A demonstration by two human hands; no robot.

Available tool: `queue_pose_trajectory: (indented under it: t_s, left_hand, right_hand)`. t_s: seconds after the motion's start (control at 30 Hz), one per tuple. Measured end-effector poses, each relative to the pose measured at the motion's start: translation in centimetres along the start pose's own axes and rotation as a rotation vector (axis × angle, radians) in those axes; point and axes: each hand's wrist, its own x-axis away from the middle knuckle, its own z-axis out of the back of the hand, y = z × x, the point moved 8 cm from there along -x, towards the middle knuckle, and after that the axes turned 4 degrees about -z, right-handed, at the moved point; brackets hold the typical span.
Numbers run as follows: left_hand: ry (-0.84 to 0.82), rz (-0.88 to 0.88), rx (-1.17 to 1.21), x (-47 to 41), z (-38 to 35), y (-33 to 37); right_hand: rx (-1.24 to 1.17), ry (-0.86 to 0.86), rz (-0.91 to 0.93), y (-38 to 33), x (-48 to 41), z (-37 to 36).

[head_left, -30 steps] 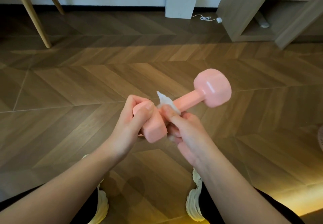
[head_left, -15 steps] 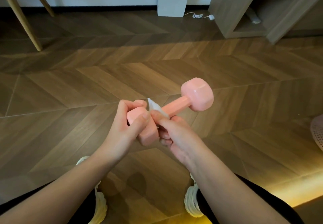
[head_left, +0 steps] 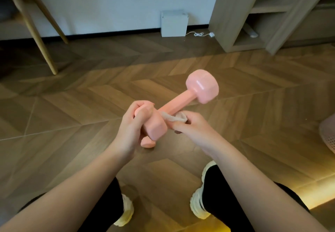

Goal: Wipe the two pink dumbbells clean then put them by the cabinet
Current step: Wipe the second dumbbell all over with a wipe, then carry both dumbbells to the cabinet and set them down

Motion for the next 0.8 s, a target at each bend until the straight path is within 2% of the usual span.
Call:
queue_pose_trajectory:
  t_s: [0.17,0.3,0.37,0.6,0.8]
  left_hand:
    - [0.097,-0.021,0.038,0.5,0.3,1.6]
    - [0.142,0.021,0.073,1.4,-0.2,1.3]
    - [0.146,0.05,0.076,1.7,-0.5,0.8]
    - [0.071,0.08,-0.074,-2.1,-0.6,-1.3]
    - [0.008,0.32,-0.234,-9.7,2.2,-9.5]
  right_hand:
    - [-0.038,0.047,-0.054,-0.1,-0.3,1.1]
    - [-0.677,-0.079,-0.099,-0.7,-0.7,-0.5]
    - [-0.816,-0.071,-0.135,-0.7,-1.1,-0.5]
    - [-0.757,0.049,-0.204,1.1,-6.3,0.7]
    - [-0.6,0.123,-0.327,6.2,-13.7,2.9]
